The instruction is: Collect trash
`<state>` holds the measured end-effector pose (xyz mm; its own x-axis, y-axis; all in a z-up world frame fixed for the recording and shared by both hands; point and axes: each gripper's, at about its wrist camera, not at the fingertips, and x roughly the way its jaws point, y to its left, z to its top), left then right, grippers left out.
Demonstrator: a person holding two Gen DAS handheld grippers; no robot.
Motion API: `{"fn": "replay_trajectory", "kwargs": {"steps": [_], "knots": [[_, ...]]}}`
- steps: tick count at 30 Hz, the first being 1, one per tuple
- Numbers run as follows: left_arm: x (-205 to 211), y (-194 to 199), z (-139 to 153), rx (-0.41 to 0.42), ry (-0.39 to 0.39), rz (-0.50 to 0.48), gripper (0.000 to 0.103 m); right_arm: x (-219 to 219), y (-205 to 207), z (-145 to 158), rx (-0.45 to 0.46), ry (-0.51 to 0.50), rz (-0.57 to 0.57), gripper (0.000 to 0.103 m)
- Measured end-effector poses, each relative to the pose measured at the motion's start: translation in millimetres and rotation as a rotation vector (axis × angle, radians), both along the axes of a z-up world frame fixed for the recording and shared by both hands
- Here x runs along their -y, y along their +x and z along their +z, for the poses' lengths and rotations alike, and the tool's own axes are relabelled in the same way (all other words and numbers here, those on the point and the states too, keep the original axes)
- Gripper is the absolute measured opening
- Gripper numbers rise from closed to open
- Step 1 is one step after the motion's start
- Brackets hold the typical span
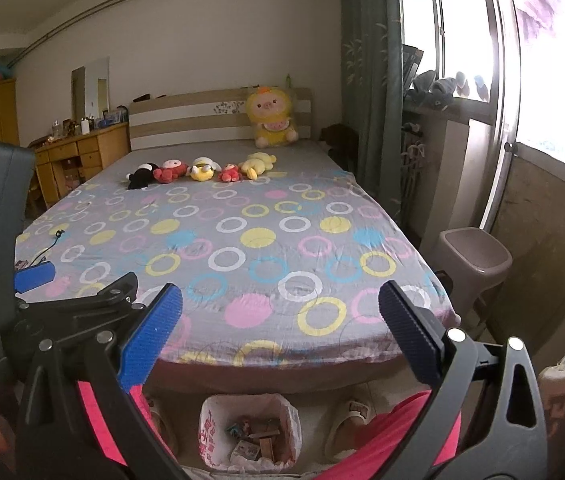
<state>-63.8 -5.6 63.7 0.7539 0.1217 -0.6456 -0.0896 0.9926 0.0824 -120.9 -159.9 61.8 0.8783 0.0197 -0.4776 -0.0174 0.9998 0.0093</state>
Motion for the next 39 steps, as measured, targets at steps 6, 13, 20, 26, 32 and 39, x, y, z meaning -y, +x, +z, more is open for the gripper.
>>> {"fn": "replay_trajectory", "kwargs": {"steps": [6,13,20,26,32,39], "knots": [[-2,3,-3,-0.031,0.003,-0.003,0.095,-1,0,1,-0.011,-0.005,-0.005,0.096],[-3,5,-9,-0.055,-0.004,-0.011,0.095,-3,2,-2,-0.025,-0.011,-0.007,0.096],[-4,6,-10,-0.063,-0.01,-0.016,0.095,-3,2,-1,-0.025,-0.012,-0.009,0.096],[-4,5,-11,-0.069,-0.017,-0.021,0.095,-1,0,-2,-0.024,-0.015,-0.013,0.096],[-4,5,-11,-0.069,-0.017,-0.021,0.095,-1,0,-1,-0.022,-0.017,-0.014,0.096],[-5,5,-11,-0.07,-0.015,-0.022,0.095,-1,0,-2,-0.021,-0.018,-0.016,0.096]]}}
